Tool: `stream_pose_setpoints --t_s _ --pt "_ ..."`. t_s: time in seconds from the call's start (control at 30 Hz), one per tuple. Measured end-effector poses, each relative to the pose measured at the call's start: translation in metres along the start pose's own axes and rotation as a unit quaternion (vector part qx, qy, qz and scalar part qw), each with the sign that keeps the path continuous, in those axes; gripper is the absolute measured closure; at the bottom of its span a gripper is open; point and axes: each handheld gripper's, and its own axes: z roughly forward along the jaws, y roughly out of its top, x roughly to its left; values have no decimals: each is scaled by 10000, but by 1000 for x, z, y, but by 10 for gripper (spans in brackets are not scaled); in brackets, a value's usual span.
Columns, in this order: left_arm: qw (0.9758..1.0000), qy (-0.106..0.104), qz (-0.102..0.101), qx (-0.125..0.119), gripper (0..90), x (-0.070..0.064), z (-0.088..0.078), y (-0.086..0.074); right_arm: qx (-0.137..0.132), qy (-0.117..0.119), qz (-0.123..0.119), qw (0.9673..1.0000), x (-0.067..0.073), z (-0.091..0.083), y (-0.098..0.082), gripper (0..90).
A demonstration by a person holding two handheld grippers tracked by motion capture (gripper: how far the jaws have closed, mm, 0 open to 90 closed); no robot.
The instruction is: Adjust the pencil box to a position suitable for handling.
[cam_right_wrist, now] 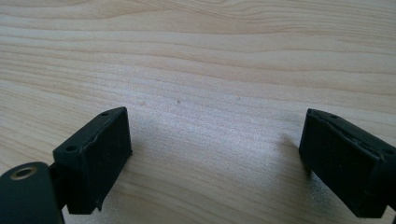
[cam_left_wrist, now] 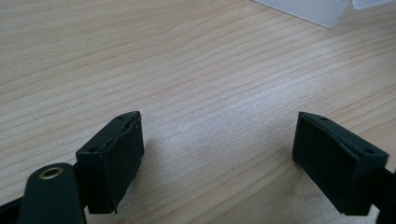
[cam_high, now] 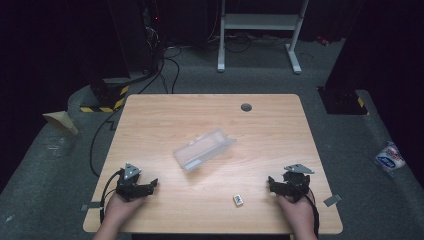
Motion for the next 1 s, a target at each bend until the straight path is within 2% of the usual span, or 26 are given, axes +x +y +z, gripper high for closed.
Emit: stream_pose_setpoints --t_s 0.67,0.93,1.0 --pt "10000 28 20 0 174 0 -1 0 3 9 -4 10000 0 0 0 90" --pt "10000 56 -12 -60 245 2 -3 -1 -5 7 -4 10000 0 0 0 91" --pt "10000 58 -18 -13 271 3 -3 0 -5 9 -7 10000 0 0 0 91"
